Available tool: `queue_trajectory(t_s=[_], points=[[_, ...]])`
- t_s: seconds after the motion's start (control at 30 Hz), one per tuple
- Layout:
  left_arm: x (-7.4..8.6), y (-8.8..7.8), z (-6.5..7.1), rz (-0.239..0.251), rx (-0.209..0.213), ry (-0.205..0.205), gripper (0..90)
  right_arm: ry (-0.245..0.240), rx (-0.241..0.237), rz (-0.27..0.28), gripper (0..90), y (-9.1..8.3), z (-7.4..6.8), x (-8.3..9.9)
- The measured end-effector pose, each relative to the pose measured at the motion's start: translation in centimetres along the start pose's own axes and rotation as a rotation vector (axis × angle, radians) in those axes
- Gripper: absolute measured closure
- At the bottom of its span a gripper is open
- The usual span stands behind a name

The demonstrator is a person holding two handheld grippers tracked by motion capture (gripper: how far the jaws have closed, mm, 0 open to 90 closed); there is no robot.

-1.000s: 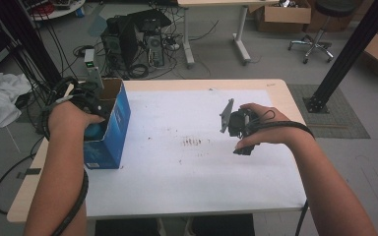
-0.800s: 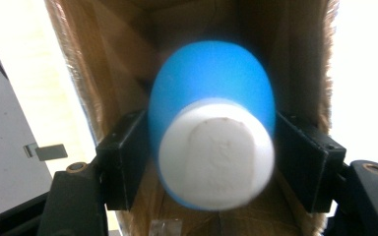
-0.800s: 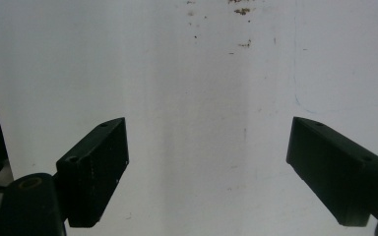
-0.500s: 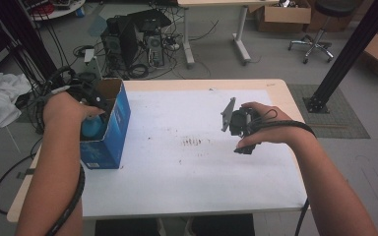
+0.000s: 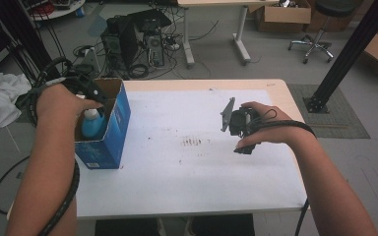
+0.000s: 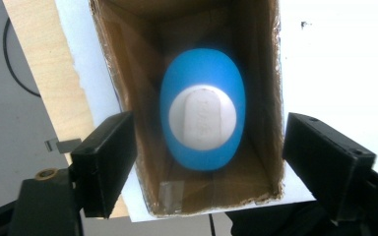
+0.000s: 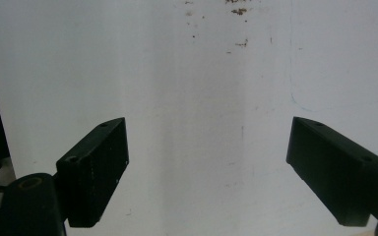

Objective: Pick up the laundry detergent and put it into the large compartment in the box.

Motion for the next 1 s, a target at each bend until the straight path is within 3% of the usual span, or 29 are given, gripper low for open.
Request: queue_trajectory(t_s=[0.27,0.47,0.73,0.87,0.9,1.0], points=[[0.0,-1.2,0.1,0.006,-0.019,0.008,15.6,-0.002,0.0,-0.002,16.2,-0.1,0.0,-0.1],[-0.1,-2.4,0.7,0.01,-0.038,0.037,9.7,-0.004,0.002,-0.003,16.2,-0.3,-0.1,-0.1],[-0.4,-3.8,1.5,0.027,-0.061,0.067,9.1,0.001,0.002,-0.007,16.2,-0.5,-0.1,0.0],[-0.5,-4.0,1.7,0.018,-0.043,0.066,3.4,0.001,-0.001,-0.007,16.2,-0.5,0.0,0.0],[-0.6,-4.1,2.0,0.017,-0.022,0.079,0.8,-0.003,0.004,-0.006,16.2,-0.5,0.0,0.0],[-0.7,-4.5,2.3,0.036,-0.013,0.097,0.2,0.002,0.011,-0.006,16.2,-0.6,0.1,0.1]])
Point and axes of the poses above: each handheld gripper's, and its own axes: y roughly forward along the jaws, x roughly out of its underside, z roughly to its right, the point moved 4 cm from there along y, roughly forward along the jaws, and after that the axes turned 4 degrees about z, right-handed, at the moved point
